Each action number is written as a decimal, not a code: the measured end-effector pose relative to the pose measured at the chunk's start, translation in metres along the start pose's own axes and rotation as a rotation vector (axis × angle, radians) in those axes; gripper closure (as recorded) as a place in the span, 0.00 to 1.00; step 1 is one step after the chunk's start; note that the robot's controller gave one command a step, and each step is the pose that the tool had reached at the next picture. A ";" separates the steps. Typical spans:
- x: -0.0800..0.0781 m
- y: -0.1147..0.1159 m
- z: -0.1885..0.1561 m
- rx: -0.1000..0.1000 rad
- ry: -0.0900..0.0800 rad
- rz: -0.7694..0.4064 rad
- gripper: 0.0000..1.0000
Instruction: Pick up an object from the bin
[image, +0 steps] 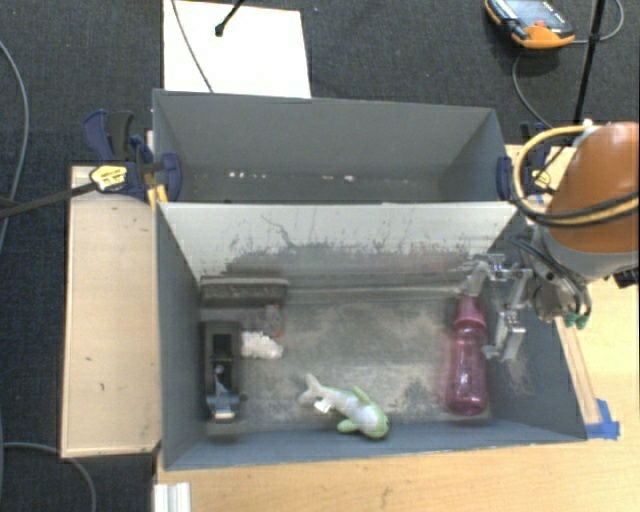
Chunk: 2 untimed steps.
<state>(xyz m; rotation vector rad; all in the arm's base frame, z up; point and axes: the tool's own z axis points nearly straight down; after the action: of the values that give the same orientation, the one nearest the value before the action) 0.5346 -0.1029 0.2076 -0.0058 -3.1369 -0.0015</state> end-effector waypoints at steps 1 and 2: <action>-0.002 0.000 -0.004 0.001 -0.008 -0.003 0.00; -0.011 -0.008 0.022 0.004 -0.015 -0.146 0.00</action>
Offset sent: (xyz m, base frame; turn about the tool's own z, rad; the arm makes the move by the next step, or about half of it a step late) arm 0.0337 -0.0420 -0.1376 -0.6235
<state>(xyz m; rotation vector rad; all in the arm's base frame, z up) 0.5457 -0.1110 0.1852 0.2237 -3.1443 0.0037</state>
